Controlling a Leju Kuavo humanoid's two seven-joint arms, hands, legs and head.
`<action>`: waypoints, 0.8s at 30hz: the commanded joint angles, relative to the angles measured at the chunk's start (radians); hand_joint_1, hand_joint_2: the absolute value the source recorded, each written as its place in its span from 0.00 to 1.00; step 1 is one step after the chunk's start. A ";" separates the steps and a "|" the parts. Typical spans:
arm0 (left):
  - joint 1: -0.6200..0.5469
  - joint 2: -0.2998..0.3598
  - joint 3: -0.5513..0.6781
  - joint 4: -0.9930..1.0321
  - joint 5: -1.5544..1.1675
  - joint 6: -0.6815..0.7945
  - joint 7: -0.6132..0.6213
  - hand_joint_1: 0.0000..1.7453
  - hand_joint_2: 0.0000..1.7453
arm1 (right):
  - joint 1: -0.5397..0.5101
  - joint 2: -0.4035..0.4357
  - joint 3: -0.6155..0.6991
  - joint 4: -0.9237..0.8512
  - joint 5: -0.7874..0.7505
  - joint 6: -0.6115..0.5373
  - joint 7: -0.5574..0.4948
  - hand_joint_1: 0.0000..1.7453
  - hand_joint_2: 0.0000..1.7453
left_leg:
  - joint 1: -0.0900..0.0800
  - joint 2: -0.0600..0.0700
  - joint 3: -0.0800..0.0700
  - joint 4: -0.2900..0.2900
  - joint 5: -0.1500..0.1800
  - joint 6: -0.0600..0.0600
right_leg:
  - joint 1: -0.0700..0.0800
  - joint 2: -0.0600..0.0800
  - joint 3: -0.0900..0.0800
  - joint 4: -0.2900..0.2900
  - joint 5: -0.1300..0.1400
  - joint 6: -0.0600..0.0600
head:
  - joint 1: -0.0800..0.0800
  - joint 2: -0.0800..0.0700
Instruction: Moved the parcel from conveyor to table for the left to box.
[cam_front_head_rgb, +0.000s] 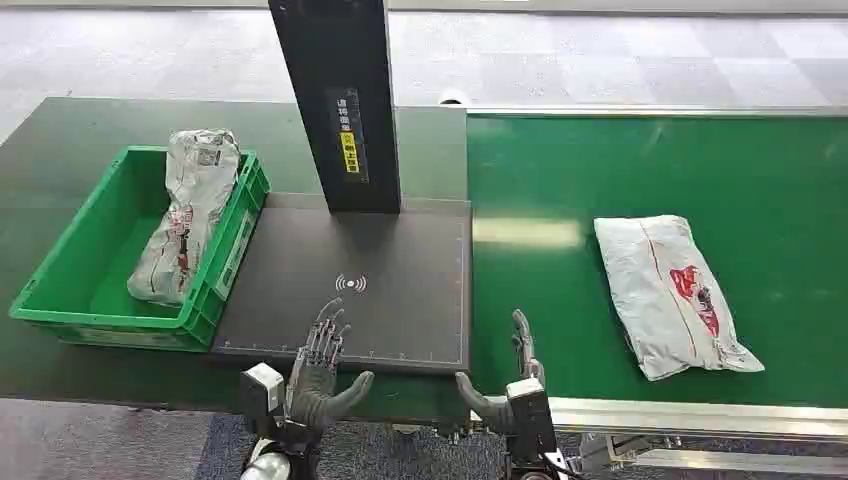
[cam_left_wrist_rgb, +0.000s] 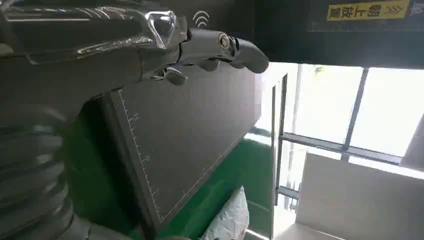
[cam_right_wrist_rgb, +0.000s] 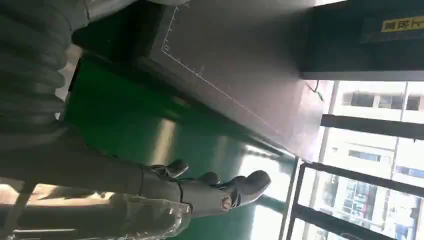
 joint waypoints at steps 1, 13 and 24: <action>0.000 0.015 -0.009 0.028 0.002 0.002 0.004 0.00 1.00 | -0.004 -0.011 0.012 0.020 -0.002 -0.005 0.006 0.00 1.00 | 0.000 0.001 0.002 -0.001 0.000 -0.001 | 0.000 0.000 0.002 -0.001 0.000 -0.001 | 0.000 0.000; -0.004 0.016 -0.009 0.032 0.002 0.001 0.004 0.00 1.00 | -0.006 -0.010 0.011 0.016 -0.002 -0.006 0.008 0.00 1.00 | 0.000 0.001 0.002 -0.001 0.000 -0.001 | 0.000 0.000 0.002 -0.001 0.000 -0.001 | 0.000 0.000; -0.007 0.010 -0.010 0.032 0.002 0.001 0.004 0.00 1.00 | -0.011 -0.034 0.008 0.031 -0.001 -0.004 0.004 0.00 1.00 | 0.000 0.000 0.002 -0.001 0.000 -0.001 | 0.000 -0.001 0.002 -0.001 0.000 0.000 | 0.000 0.000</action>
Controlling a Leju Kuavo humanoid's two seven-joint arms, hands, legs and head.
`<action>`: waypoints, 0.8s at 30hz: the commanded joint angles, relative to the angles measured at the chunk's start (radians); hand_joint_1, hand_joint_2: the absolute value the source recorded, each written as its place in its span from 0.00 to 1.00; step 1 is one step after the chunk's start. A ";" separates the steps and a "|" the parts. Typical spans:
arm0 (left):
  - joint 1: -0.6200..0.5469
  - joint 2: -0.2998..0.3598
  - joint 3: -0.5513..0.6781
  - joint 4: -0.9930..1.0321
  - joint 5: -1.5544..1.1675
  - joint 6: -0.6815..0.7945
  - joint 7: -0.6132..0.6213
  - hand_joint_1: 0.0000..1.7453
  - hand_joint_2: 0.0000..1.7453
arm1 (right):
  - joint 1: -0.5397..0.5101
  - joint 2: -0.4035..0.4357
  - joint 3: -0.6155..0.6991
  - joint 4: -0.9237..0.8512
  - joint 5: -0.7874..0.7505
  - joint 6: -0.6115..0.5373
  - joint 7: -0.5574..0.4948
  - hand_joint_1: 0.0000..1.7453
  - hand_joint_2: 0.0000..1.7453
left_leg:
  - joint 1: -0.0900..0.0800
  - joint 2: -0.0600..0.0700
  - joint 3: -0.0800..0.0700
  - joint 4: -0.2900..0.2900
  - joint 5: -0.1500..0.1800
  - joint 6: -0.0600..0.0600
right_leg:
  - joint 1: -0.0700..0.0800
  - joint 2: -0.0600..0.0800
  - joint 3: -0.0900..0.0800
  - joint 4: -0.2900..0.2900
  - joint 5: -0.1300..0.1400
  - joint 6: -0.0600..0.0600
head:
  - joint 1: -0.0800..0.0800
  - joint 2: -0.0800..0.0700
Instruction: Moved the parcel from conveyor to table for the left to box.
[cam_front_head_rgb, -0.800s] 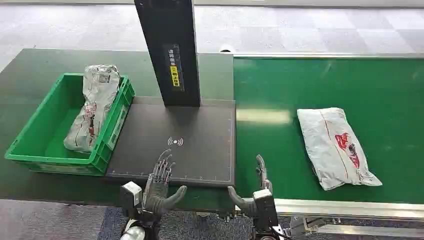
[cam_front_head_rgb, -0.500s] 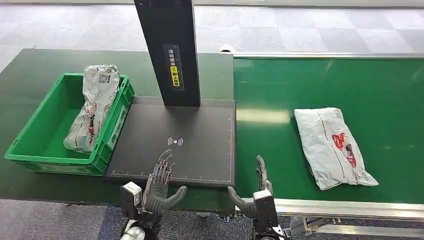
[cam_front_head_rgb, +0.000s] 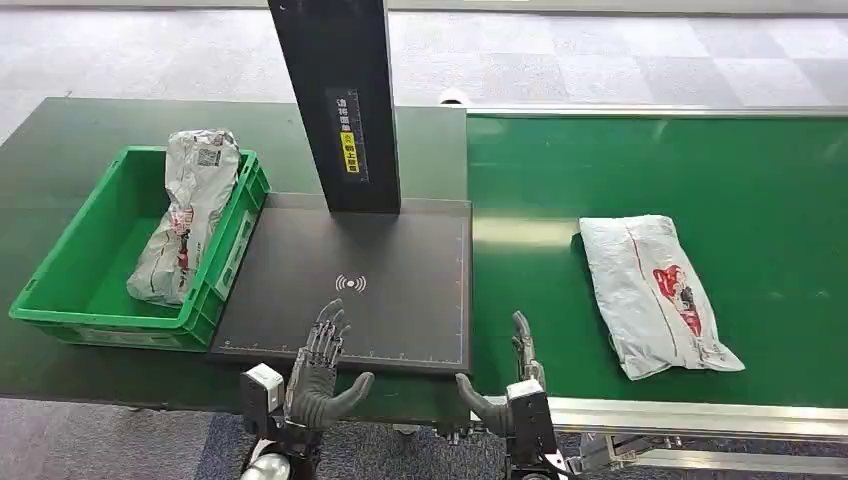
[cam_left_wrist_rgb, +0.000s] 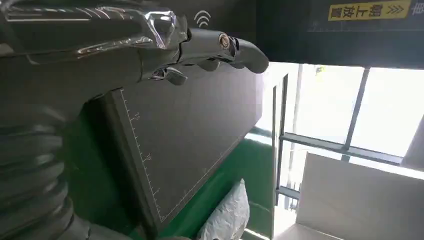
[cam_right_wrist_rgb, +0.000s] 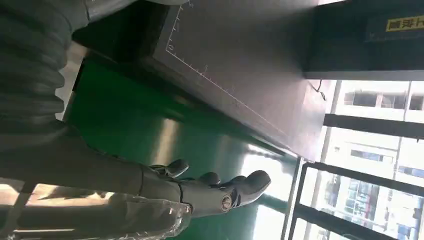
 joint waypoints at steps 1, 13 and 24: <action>-0.008 0.012 -0.009 0.032 0.002 0.002 0.004 0.00 1.00 | -0.014 -0.029 0.009 0.033 -0.002 -0.001 0.002 0.00 1.00 | 0.000 0.001 0.003 -0.001 0.000 -0.001 | 0.001 -0.001 0.003 -0.002 0.000 -0.001 | 0.000 0.000; 0.006 -0.001 -0.017 0.047 0.020 -0.009 -0.014 0.00 1.00 | -0.007 -0.052 -0.024 0.013 0.031 -0.069 0.000 0.00 1.00 | 0.000 0.000 0.003 -0.002 -0.001 -0.001 | 0.000 -0.002 0.004 -0.002 -0.001 0.000 | 0.000 0.000; 0.007 0.003 -0.039 0.038 0.042 0.001 -0.036 0.00 1.00 | -0.092 -0.113 -0.222 -0.096 0.200 -0.139 0.094 0.00 1.00 | 0.000 0.001 0.002 -0.001 0.000 -0.001 | 0.000 -0.001 0.002 -0.002 0.000 -0.001 | 0.000 0.000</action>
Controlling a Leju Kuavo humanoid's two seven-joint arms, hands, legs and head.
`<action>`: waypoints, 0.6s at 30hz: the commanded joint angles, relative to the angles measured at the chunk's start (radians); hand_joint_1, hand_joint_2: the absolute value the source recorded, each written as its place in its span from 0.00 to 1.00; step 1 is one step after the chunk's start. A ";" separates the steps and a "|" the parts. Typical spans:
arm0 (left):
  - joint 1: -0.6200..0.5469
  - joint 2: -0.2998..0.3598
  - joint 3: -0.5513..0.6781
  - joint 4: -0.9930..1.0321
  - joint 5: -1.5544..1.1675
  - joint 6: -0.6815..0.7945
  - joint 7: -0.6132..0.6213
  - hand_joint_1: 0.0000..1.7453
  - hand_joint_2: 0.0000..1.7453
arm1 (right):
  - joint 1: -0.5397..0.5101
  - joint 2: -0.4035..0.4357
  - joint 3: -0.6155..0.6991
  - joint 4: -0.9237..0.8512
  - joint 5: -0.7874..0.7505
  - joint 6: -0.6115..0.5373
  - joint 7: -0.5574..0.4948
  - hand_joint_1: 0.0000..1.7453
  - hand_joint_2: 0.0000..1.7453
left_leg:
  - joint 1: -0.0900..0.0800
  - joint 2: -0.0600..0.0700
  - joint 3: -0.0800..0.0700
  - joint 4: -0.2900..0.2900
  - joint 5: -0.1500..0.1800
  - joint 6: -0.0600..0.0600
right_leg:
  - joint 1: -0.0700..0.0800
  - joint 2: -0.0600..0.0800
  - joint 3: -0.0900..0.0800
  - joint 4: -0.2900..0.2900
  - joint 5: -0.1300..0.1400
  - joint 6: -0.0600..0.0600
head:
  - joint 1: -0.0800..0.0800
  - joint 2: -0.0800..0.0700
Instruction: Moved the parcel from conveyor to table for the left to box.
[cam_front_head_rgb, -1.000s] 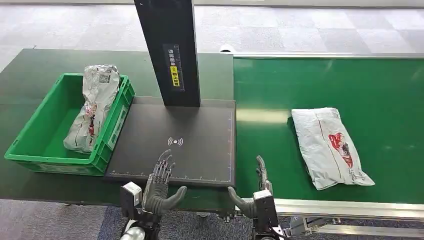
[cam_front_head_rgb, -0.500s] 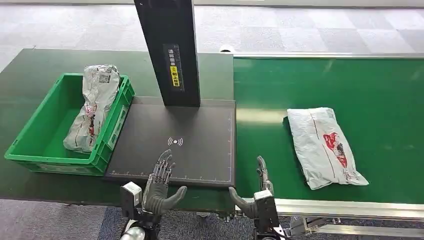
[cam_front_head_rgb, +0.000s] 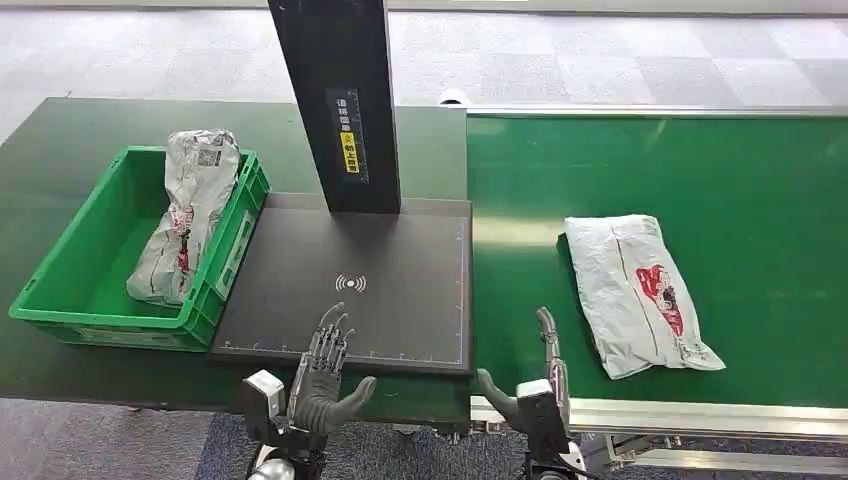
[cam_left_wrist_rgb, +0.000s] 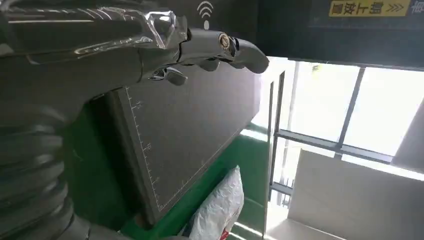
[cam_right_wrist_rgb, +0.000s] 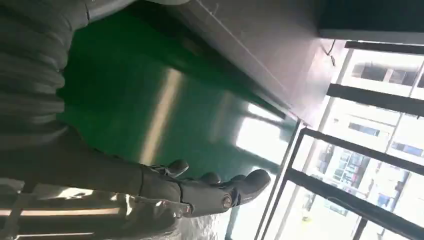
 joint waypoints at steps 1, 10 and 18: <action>-0.009 0.010 -0.022 0.029 0.009 -0.003 -0.002 0.00 1.00 | -0.129 -0.087 -0.217 -0.026 0.100 -0.049 0.116 0.00 1.00 | 0.000 0.001 0.003 -0.002 0.000 -0.001 | 0.000 -0.002 0.003 -0.002 0.000 -0.001 | 0.000 0.000; -0.052 -0.001 -0.047 0.071 -0.013 -0.033 0.013 0.00 1.00 | -0.447 -0.242 -0.433 0.448 0.258 0.004 0.375 0.00 1.00 | -0.001 0.000 0.003 -0.001 0.002 0.001 | -0.001 -0.002 0.004 -0.003 0.002 0.001 | 0.000 0.000; -0.077 -0.011 -0.071 0.091 -0.012 -0.042 0.027 0.00 1.00 | -0.582 -0.315 -0.428 0.708 0.321 0.156 0.558 0.00 1.00 | -0.001 0.000 0.003 0.000 0.001 0.000 | 0.000 -0.001 0.003 -0.001 0.002 0.000 | 0.000 0.000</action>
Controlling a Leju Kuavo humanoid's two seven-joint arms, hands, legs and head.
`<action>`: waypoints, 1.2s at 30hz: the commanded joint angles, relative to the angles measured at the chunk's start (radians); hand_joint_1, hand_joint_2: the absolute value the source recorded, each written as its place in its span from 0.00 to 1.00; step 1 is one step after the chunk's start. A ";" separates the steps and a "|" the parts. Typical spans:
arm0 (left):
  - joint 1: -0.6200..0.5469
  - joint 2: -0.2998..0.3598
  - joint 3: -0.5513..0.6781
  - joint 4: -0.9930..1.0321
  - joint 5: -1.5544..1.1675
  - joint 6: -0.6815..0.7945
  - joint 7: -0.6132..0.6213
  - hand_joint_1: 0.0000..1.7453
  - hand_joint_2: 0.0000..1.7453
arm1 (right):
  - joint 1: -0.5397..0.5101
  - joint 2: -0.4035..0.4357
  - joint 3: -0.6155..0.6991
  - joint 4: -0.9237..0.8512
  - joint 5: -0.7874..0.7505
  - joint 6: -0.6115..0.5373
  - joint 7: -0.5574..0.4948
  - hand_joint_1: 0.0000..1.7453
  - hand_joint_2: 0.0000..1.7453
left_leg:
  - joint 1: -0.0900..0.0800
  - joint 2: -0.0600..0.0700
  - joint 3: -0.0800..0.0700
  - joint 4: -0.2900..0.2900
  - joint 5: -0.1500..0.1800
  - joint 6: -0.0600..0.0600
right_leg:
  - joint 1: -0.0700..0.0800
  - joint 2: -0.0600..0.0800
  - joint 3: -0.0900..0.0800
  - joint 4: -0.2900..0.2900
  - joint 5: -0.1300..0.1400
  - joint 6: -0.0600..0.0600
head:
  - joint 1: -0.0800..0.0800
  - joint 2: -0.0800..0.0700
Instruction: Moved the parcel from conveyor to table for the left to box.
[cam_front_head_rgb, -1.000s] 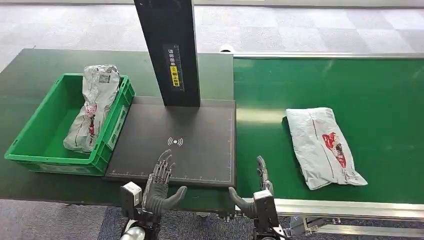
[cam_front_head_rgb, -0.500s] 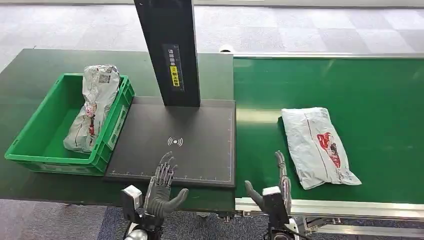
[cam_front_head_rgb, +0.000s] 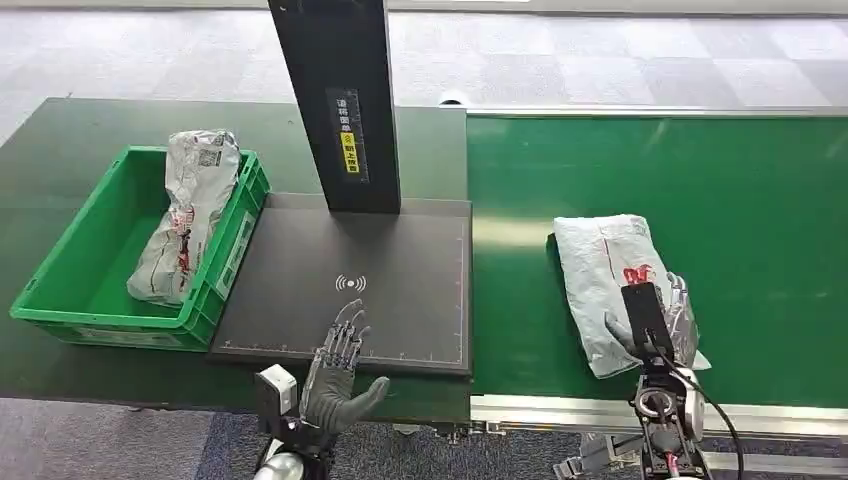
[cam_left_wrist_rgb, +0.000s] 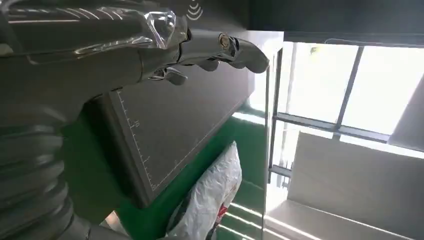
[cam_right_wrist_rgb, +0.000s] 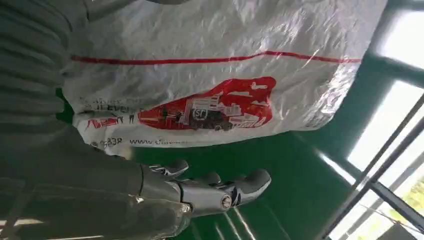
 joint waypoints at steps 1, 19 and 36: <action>-0.046 -0.002 -0.045 0.072 0.003 -0.005 0.023 0.00 1.00 | -0.202 -0.083 -0.040 0.412 0.060 0.152 0.191 0.00 1.00 | 0.000 0.000 0.001 -0.001 0.000 -0.001 | 0.000 -0.001 0.001 -0.001 0.000 -0.001 | -0.001 0.000; -0.085 0.007 -0.045 0.092 0.039 0.041 0.042 0.00 1.00 | -0.239 0.006 0.025 0.453 0.174 0.266 0.346 1.00 1.00 | 0.002 0.004 0.011 -0.002 0.000 -0.002 | 0.002 0.002 0.011 -0.003 0.001 -0.002 | 0.000 0.000; 0.024 0.033 0.055 -0.120 0.020 0.122 0.031 0.00 1.00 | -0.234 0.128 0.216 -0.069 0.055 0.120 -0.027 1.00 1.00 | 0.003 0.003 0.003 0.000 0.000 -0.001 | 0.003 0.001 0.002 0.001 0.000 -0.002 | -0.001 0.000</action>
